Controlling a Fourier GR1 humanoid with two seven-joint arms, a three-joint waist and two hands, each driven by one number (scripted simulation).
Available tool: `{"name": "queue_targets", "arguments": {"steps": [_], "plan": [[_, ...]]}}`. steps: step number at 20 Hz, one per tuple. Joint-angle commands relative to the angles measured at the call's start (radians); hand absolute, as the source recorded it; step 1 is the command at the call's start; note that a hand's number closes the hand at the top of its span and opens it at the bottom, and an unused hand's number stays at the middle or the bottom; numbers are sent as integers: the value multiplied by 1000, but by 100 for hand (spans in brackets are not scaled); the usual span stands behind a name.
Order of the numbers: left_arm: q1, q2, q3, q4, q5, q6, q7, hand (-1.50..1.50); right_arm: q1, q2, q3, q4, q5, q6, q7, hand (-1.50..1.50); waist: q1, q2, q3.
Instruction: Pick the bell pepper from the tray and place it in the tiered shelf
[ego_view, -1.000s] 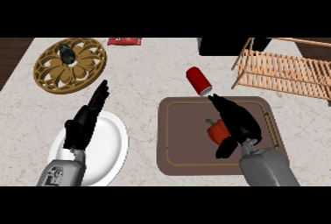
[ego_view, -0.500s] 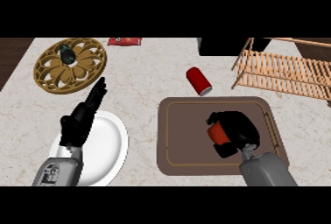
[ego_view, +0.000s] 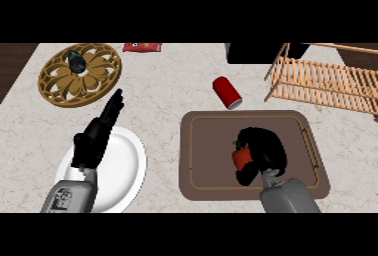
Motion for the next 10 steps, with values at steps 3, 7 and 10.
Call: {"name": "queue_targets", "arguments": {"steps": [3, 7, 10], "plan": [[-26, 17, 33, 60, 18, -23, -47, 0, -12, 35, 95, -86, -59, -101, 276, 150, -3, 1, 1], [4, 3, 13, 11, 3, -7, -18, 0, -28, 35, 181, -105, -101, -291, 318, 150, 4, 1, 1], [-9, 8, 4, 1, 1, -16, 11, 0, -53, 36, 187, -255, -168, -381, 340, 150, 3, -2, 2]]}}
